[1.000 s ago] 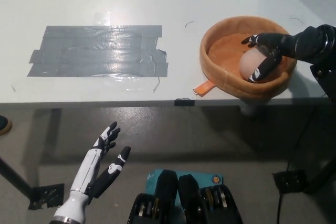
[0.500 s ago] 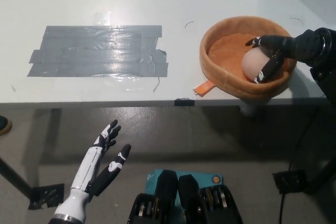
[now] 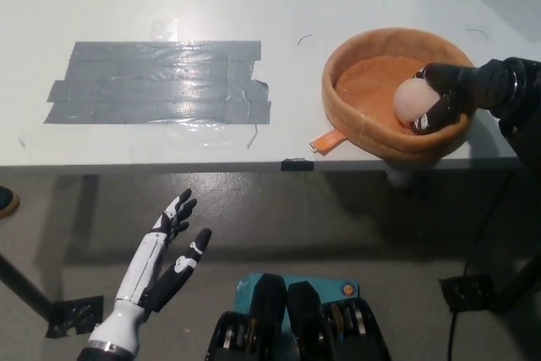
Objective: An emotional support dumpling is kept in a soft plate infront in the middle of the desk infront of the robot. The robot extends its right arm to pick up the dumpling and hands it to a person
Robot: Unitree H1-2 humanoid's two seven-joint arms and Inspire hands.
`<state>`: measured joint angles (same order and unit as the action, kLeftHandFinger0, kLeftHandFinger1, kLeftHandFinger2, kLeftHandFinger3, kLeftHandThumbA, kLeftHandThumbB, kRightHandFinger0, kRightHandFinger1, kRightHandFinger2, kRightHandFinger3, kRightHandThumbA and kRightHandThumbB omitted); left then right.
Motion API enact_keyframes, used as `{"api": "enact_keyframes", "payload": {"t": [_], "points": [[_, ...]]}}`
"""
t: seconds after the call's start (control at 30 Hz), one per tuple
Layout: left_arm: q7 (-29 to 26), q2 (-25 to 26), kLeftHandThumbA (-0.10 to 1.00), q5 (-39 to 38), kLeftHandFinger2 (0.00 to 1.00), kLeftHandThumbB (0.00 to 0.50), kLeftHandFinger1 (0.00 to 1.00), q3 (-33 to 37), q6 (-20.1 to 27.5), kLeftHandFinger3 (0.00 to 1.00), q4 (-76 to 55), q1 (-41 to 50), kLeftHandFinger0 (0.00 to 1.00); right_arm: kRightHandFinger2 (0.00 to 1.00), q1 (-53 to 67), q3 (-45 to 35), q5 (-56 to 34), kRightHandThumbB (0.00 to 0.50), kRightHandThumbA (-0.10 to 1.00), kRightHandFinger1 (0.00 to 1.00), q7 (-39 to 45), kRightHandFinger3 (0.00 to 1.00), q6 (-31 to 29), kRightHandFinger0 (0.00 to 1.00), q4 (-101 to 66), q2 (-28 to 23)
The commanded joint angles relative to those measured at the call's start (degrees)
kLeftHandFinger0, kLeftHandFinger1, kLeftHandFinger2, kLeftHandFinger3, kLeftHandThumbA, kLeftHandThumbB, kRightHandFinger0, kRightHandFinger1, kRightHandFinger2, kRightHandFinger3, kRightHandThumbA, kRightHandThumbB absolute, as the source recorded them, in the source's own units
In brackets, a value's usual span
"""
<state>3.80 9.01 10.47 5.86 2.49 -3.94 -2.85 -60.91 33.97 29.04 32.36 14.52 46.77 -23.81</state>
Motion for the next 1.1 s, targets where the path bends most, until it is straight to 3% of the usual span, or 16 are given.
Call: {"api": "enact_keyframes", "payload": {"t": [0.0, 0.03, 0.07, 0.17, 0.23, 0.37, 0.73, 0.77, 0.87, 1.07], "points": [[0.23, 0.36, 0.8, -0.37, 1.0, 0.02, 1.0, -0.41, 1.35, 1.0, -0.65, -1.25, 1.0, 0.68, -0.69, -0.31, 2.06, 0.143, -0.1, 0.57, -3.37, 0.78, -3.51, 0.29, 0.91, -0.31], [0.27, 0.33, 0.79, -0.44, 1.0, 0.021, 1.0, -0.44, 1.12, 1.0, -0.64, -1.31, 1.0, 0.88, -0.38, -1.1, 1.64, 0.139, -0.1, 0.6, -4.73, 0.93, -4.25, 0.23, 1.08, -0.29], [0.26, 0.32, 0.79, -0.38, 1.0, 0.021, 1.0, -0.41, 1.09, 1.0, -0.64, -1.36, 1.0, 0.99, -0.26, -1.46, 1.45, 0.126, -0.1, 0.66, -5.26, 0.99, -4.68, 0.24, 1.1, -0.31], [0.22, 0.49, 0.8, 0.39, 1.0, 0.021, 1.0, -0.16, 0.9, 1.0, -0.7, -1.48, 1.0, 1.0, 0.83, -4.19, 0.09, 0.154, -0.1, 0.81, -7.77, 1.0, -5.41, 0.28, -0.71, -0.43], [0.17, 0.44, 0.8, 0.44, 1.0, 0.015, 1.0, -0.23, 0.76, 1.0, -0.42, -2.62, 1.0, 1.0, 0.78, -6.93, -1.58, 0.147, -0.1, 0.77, -9.73, 0.94, -7.11, 0.25, -1.35, -0.61], [0.28, 0.44, 0.79, 0.24, 1.0, 0.0, 1.0, -0.26, 1.1, 1.0, 0.29, -4.79, 1.0, 1.0, 0.24, -12.95, -4.19, 0.142, -0.1, 0.73, -11.51, 1.0, -7.43, 0.17, -3.49, -0.5], [0.28, 0.27, 0.81, 0.19, 1.0, 0.0, 1.0, -0.24, 0.34, 1.0, 0.55, -6.93, 1.0, 1.0, 0.51, -26.51, -9.23, 0.163, -0.1, 0.71, -16.91, 1.0, -10.44, 0.25, -16.64, 1.8], [0.23, 0.17, 0.81, -0.02, 1.0, 0.0, 1.0, -0.36, 0.48, 1.0, 0.67, -7.38, 1.0, 1.0, 0.21, -27.38, -9.56, 0.139, -0.1, 0.73, -16.91, 1.0, -9.11, 0.27, -18.34, 2.21], [0.23, 0.1, 0.8, -0.34, 1.0, 0.0, 1.0, -0.55, 0.52, 1.0, 1.09, -8.41, 1.0, 1.0, -0.24, -29.76, -10.93, 0.154, -0.1, 0.75, -16.97, 1.0, -7.47, 0.29, -23.07, 3.54], [0.25, 0.03, 0.82, -0.4, 1.0, 0.0, 1.0, -0.6, 0.27, 1.0, 1.13, -9.29, 1.0, 0.98, -1.08, -30.31, -10.79, 0.144, -0.1, 0.69, -17.94, 1.0, -8.18, 0.24, -29.07, 5.94]]}}
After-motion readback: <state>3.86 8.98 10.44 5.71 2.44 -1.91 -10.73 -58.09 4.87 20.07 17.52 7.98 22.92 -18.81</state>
